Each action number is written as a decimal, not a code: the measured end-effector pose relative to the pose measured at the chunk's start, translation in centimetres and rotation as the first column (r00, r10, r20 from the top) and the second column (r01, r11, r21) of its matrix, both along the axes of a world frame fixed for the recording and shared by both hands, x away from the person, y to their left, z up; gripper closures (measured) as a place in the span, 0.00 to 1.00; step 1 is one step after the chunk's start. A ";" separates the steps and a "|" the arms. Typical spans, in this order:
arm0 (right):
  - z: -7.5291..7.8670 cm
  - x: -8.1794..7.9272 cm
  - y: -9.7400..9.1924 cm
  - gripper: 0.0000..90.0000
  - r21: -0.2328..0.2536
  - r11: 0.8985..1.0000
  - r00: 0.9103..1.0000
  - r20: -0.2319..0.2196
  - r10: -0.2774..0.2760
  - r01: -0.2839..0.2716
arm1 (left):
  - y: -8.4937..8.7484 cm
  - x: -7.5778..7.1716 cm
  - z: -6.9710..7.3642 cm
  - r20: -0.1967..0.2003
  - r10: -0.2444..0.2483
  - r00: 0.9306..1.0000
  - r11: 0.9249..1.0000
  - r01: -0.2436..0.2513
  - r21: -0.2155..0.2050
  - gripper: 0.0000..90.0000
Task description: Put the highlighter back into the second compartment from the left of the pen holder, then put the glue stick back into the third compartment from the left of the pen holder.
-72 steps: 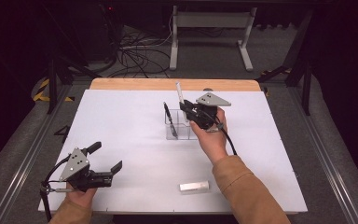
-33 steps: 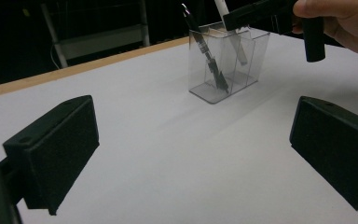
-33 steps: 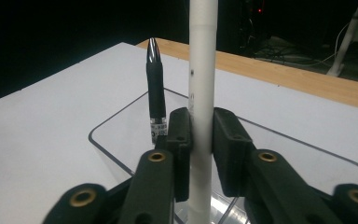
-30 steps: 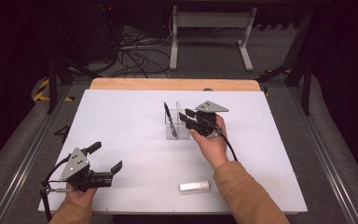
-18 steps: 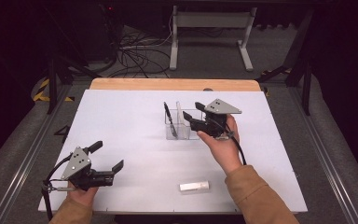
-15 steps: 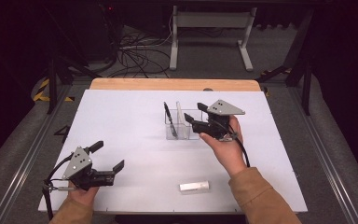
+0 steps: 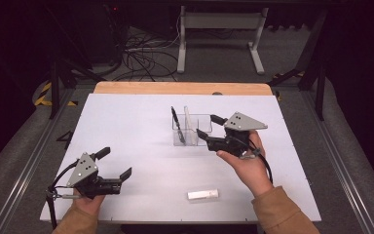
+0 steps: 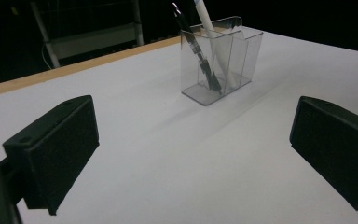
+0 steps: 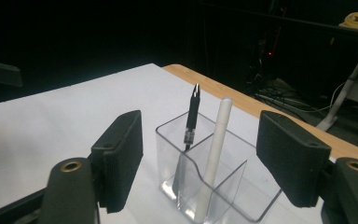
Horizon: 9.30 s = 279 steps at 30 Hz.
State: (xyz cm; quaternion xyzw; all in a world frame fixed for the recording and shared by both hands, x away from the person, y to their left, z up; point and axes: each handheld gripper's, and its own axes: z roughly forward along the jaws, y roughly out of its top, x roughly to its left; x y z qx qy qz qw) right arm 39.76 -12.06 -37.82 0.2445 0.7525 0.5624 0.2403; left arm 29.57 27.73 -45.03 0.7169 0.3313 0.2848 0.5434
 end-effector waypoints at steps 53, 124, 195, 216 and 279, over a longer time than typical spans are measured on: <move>-8.0 -3.9 -12.8 0.18 0.021 0.997 0.993 -0.087 -0.074 0.076 | -12.7 2.5 5.5 -0.210 -0.345 0.915 0.915 0.378 0.144 0.02; -8.0 -3.9 -12.9 0.20 0.034 0.997 0.994 -0.093 -0.065 0.068 | -26.2 4.3 -0.3 -0.644 -0.290 0.708 0.552 0.674 0.492 0.51; -8.4 -3.8 -12.8 0.20 0.038 0.997 0.993 -0.101 -0.062 0.066 | -23.0 6.5 8.4 -0.372 -0.455 0.809 0.754 0.572 0.321 0.76; -8.5 -3.7 -12.7 0.20 0.035 0.998 0.993 -0.105 -0.055 0.059 | -21.8 9.9 10.7 -0.262 -0.417 0.870 0.878 0.461 0.133 0.76; -8.9 -3.5 -12.9 0.20 0.044 0.997 0.992 -0.118 -0.052 0.057 | -21.4 18.7 6.9 -0.225 -0.178 0.958 0.983 0.183 0.000 0.75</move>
